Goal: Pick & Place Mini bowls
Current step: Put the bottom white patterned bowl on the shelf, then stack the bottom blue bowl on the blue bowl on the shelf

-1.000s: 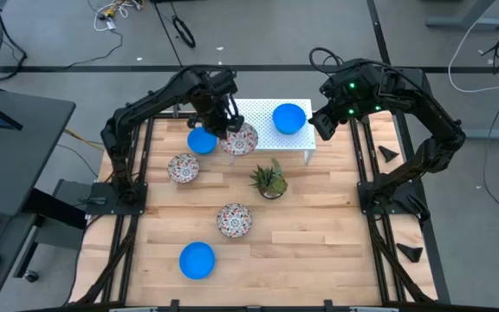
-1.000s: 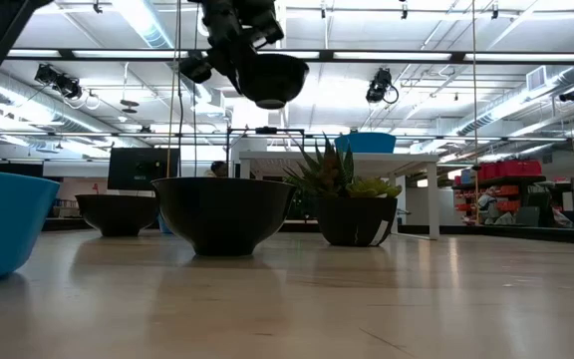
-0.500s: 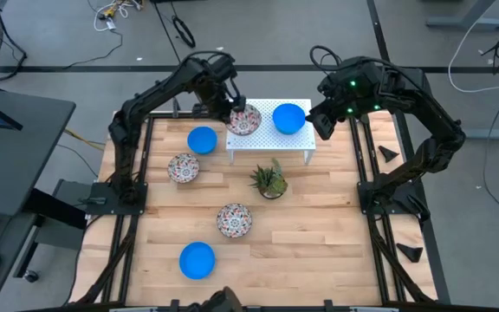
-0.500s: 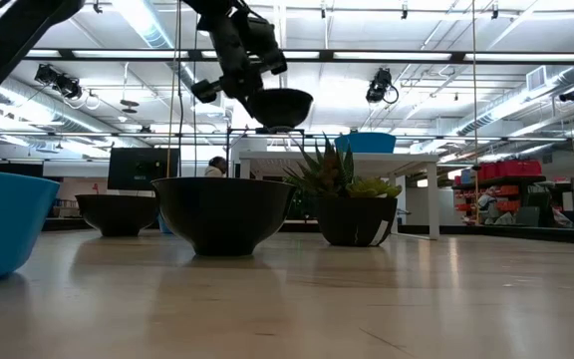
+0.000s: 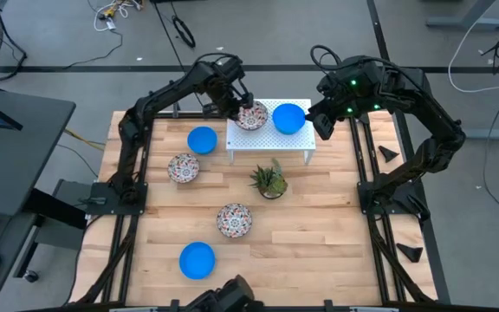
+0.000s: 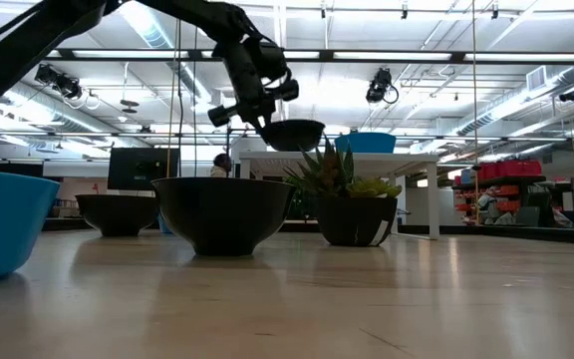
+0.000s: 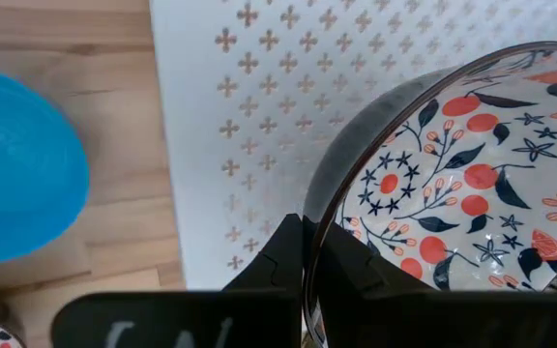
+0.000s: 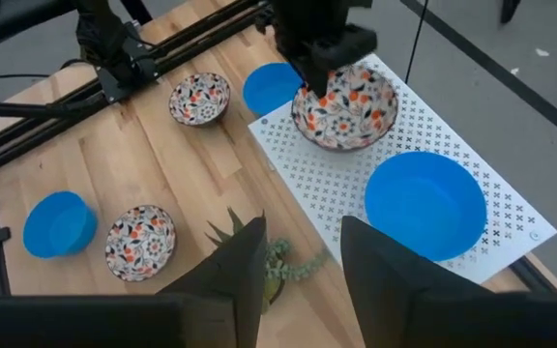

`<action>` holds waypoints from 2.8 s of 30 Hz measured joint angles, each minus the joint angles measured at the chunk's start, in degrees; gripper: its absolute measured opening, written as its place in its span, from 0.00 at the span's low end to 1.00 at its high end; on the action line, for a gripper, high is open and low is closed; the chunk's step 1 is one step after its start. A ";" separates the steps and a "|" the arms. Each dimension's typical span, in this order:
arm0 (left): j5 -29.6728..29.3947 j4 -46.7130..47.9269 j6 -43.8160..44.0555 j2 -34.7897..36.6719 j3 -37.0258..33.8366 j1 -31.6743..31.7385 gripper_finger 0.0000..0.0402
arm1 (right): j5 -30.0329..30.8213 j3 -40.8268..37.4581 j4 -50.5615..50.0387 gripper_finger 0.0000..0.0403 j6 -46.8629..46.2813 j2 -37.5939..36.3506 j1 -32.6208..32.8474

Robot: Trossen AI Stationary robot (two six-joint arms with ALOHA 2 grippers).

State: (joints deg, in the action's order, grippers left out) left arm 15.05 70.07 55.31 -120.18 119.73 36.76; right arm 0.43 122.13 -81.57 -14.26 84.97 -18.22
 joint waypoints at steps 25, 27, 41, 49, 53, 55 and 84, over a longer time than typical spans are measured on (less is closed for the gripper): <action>0.30 -0.81 -1.96 -1.41 0.01 -0.44 0.34 | 0.04 0.00 -0.01 0.34 1.29 0.00 0.00; 0.55 -1.00 -2.35 -1.12 -0.01 -0.44 0.39 | 0.04 0.00 -0.01 0.34 1.29 0.00 0.00; 3.97 -6.87 -5.71 4.64 -0.01 -0.01 0.47 | 0.17 0.00 1.88 0.34 1.82 0.00 0.00; 4.20 -5.41 -10.83 8.55 -0.01 0.73 0.46 | 0.17 0.00 4.18 0.34 1.77 0.00 0.00; 5.14 -2.65 -14.48 10.07 -0.01 1.22 0.46 | 0.17 0.00 5.45 0.34 1.75 0.02 0.00; 6.15 -1.20 -17.32 11.14 -0.01 1.22 0.46 | 0.17 0.00 5.62 0.34 1.73 0.01 0.00; 10.64 19.93 -52.81 24.90 0.01 -1.20 0.46 | 0.15 -0.02 13.33 0.34 1.70 0.02 0.04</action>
State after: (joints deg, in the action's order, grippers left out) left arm 25.69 90.00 2.50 -95.29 119.74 35.56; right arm 0.58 122.10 -68.24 -12.56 84.99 -18.17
